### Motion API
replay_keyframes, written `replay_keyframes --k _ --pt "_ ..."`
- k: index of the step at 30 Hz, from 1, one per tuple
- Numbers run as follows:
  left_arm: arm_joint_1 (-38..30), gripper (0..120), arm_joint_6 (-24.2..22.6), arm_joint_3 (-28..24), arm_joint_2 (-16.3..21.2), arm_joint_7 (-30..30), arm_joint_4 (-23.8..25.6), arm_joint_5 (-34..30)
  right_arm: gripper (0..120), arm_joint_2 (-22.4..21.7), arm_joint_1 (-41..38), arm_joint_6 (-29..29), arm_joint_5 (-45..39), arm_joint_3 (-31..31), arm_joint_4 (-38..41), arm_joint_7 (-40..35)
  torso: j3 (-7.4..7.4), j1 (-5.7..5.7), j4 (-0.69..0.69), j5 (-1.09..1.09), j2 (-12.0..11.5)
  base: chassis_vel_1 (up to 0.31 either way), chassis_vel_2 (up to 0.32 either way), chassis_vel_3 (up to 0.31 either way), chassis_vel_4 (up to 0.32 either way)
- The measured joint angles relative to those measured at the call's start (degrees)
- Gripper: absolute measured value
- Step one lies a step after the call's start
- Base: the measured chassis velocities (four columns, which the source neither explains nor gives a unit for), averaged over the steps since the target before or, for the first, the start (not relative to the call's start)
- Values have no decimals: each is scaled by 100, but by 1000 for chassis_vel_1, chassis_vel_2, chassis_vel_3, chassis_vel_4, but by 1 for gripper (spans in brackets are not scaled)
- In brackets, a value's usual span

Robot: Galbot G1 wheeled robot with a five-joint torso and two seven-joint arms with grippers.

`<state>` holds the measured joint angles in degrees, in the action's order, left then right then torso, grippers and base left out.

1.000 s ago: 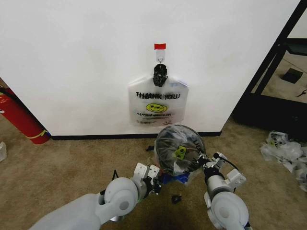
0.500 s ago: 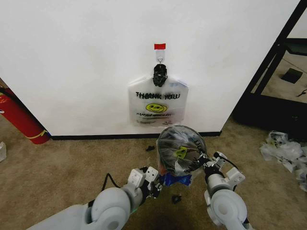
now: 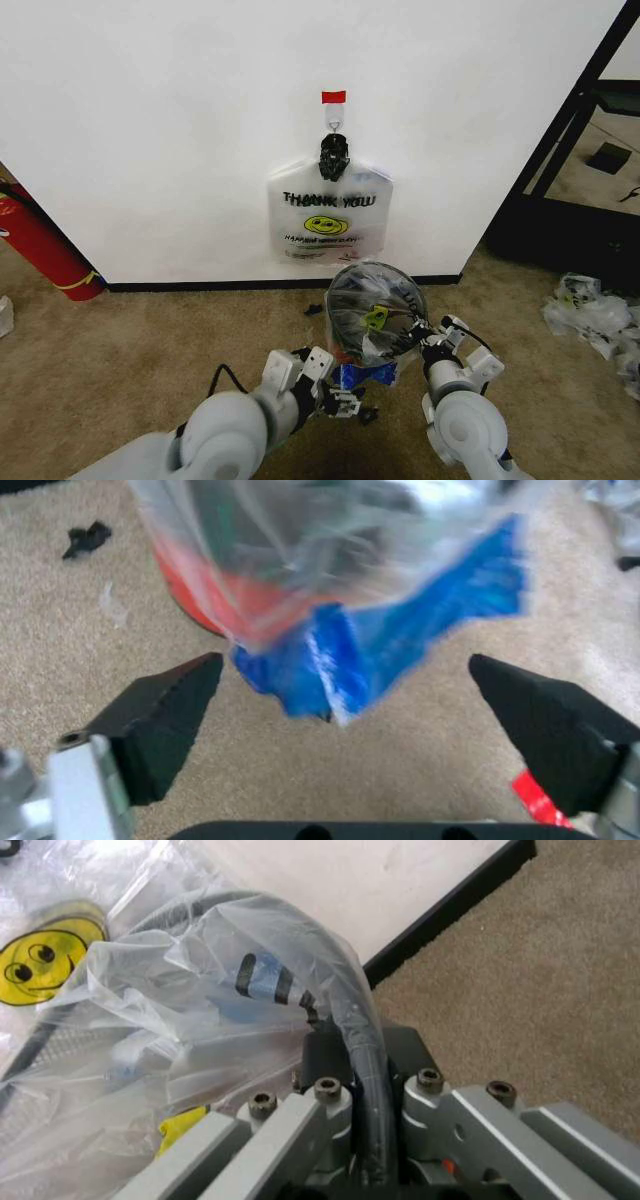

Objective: Pick up the garbage bag from the wall and place it over the trash bin.

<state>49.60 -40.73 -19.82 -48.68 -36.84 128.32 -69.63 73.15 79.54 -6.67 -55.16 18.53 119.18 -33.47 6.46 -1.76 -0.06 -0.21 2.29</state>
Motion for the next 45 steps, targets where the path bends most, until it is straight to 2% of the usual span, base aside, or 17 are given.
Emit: replay_keyframes --k 4,8,9,10,14,18,22,24,30,40,45 --pt "-63 98 13 -18 -72 -4 -199 -74 1 -6 11 0 4 19 22 2 0 0 1 0 0 0 0 0 0" --pt "-44 88 32 -29 -78 0 -212 -146 1 -13 -9 0 5 21 23 2 0 0 2 1 0 0 0 0 0" --pt "-21 81 58 -38 -77 10 -212 -138 1 -13 -18 0 5 20 22 2 0 0 2 1 0 0 0 0 0" --pt "-7 80 85 -44 -77 19 -215 -122 1 -13 -23 0 4 19 20 2 0 0 2 0 0 0 0 0 0" --pt "30 61 198 -58 -113 77 -256 -79 1 16 -30 -1 4 -1 11 2 0 0 3 0 0 0 0 0 0" --pt "20 51 225 -74 -153 87 -260 -76 1 27 -13 -2 4 -2 15 2 0 0 2 0 0 0 0 0 0" --pt "35 31 240 -115 -179 88 -250 -29 1 40 7 -2 7 -1 27 -1 0 0 2 0 0 0 0 0 0" --pt "41 30 244 -119 -182 88 -250 -12 1 42 8 -3 8 -1 29 -1 0 0 2 0 0 0 0 0 0" --pt "111 3 251 -130 -182 91 -216 55 1 80 10 -8 14 -4 33 -18 0 0 2 0 0 0 0 0 0" --pt "157 0 294 -165 -230 92 -149 96 1 171 24 -21 6 -10 54 -44 0 0 2 0 1 0 0 0 0" --pt "236 0 346 -261 -338 192 -241 420 1 228 25 -33 -40 -5 80 -83 0 0 2 0 1 0 0 0 0"
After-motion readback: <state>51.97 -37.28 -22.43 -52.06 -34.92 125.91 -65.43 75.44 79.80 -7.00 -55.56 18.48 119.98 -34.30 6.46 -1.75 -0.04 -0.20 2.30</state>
